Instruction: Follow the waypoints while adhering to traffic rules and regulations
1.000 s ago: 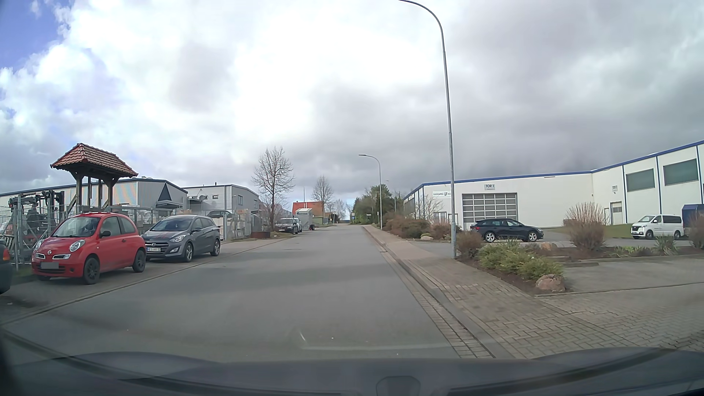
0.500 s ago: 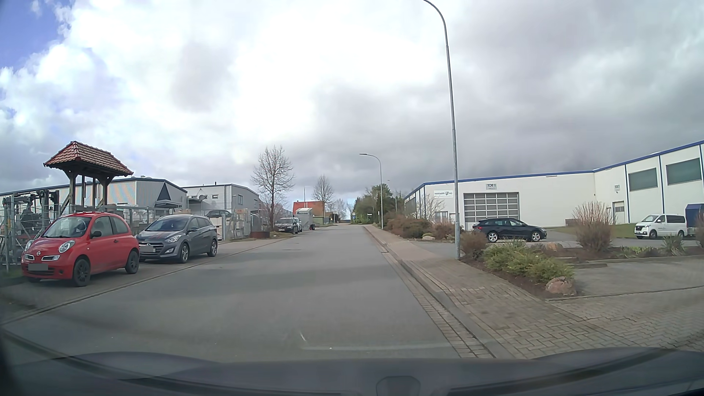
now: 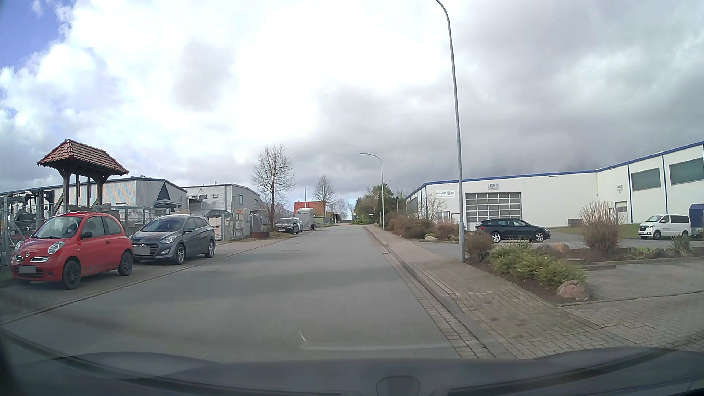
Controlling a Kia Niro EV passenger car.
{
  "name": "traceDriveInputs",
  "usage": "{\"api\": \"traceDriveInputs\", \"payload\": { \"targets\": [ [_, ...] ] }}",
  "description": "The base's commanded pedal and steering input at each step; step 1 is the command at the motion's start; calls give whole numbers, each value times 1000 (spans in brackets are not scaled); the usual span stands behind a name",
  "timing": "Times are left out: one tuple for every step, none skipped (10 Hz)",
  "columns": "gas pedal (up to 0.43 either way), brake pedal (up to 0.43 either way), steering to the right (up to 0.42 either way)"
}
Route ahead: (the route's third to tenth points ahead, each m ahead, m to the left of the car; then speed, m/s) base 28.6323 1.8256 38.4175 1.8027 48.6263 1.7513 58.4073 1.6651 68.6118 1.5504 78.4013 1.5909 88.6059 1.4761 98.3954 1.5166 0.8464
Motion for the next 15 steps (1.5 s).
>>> {"api": "traceDriveInputs", "payload": {
  "targets": [
    [0,0,-29],
    [0,0,-27],
    [0,0,-27],
    [0,0,-27],
    [0,0,-27],
    [0,0,-27],
    [0,0,-27],
    [0,0,-27],
    [0,0,-27],
    [0,0,-27],
    [0,0,-25],
    [0,0,-19],
    [0,0,-14],
    [0,0,-13],
    [0,0,-16]
  ]
}}
